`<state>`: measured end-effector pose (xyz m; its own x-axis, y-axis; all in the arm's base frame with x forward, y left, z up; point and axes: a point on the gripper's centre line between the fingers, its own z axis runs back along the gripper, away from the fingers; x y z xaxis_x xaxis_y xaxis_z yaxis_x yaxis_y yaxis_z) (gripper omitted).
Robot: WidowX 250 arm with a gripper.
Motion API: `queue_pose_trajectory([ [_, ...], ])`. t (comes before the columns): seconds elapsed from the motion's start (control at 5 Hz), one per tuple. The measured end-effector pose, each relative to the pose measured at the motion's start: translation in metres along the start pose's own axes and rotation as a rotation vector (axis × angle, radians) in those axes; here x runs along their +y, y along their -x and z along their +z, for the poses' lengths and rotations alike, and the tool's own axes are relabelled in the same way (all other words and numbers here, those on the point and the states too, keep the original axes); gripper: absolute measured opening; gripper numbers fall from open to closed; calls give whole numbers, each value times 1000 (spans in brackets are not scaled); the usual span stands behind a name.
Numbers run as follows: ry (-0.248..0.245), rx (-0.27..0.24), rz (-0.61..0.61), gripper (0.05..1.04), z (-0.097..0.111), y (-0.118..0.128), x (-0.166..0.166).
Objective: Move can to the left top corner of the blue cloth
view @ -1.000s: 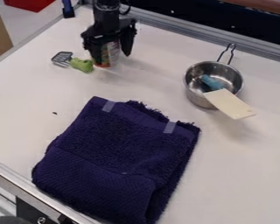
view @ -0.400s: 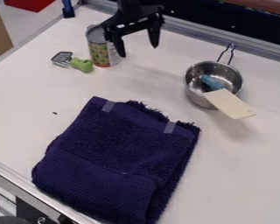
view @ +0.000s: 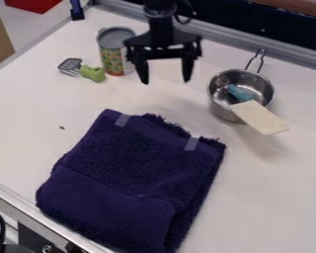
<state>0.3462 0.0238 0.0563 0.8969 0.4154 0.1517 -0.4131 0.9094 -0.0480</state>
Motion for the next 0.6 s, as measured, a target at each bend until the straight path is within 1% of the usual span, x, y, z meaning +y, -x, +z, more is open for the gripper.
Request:
queue_pose_trajectory([
  [0.2, 60, 6, -176, 999, 0, 4, -16],
  [0.4, 132, -38, -212, 999, 6, -7, -24],
  [0.6, 139, -89, -158, 999, 18, -36, -28],
])
